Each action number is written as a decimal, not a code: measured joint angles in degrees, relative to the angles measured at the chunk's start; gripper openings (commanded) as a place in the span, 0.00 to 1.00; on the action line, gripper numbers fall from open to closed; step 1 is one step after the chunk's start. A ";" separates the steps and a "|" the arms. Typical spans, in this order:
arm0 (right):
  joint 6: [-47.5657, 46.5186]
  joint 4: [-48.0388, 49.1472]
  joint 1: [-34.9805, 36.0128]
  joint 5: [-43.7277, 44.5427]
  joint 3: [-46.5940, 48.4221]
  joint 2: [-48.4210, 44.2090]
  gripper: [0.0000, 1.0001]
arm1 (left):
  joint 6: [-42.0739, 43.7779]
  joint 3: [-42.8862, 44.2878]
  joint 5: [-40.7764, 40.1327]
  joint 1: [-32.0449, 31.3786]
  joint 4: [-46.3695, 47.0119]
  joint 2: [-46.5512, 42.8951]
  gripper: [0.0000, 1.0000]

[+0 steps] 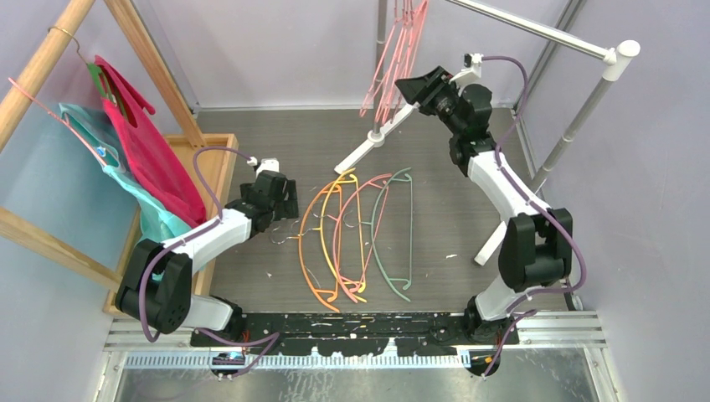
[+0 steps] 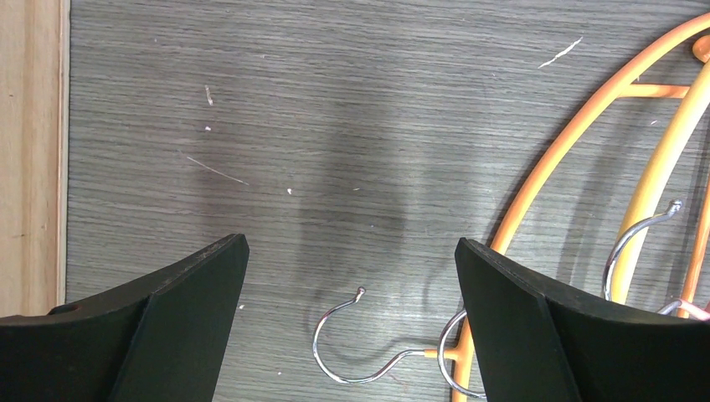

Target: Organize the hangers

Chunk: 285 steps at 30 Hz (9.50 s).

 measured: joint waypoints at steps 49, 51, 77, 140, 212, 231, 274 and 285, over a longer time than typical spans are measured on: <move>-17.59 -28.96 40.92 35.08 -39.06 -12.17 0.33 | -0.02 0.02 0.00 0.00 0.00 1.51 0.98; -17.51 -28.06 40.92 34.95 -38.82 -10.97 0.34 | -0.02 0.02 0.00 0.00 0.00 1.51 0.98; -15.43 -23.52 40.85 33.48 -41.05 -10.58 0.01 | -0.02 0.02 -0.24 0.00 0.00 1.49 0.98; -0.02 -13.42 3.43 4.81 -8.57 -26.69 0.01 | -0.04 0.02 -0.48 0.00 -0.09 -3.15 0.98; -16.17 -15.39 8.22 23.69 -24.96 -38.18 0.75 | -0.02 0.02 -0.48 0.00 -0.09 0.87 0.98; -17.92 -22.88 44.63 35.52 -32.92 -9.53 0.72 | -0.02 0.02 -0.90 0.00 -0.09 1.90 0.98; -3.82 -9.99 45.38 29.70 -26.67 6.84 0.01 | 0.00 0.13 -0.90 0.00 -0.11 2.32 0.98; -7.82 -20.00 44.50 43.56 -38.38 -22.47 0.01 | -0.02 0.13 -0.87 0.00 -0.20 1.66 0.98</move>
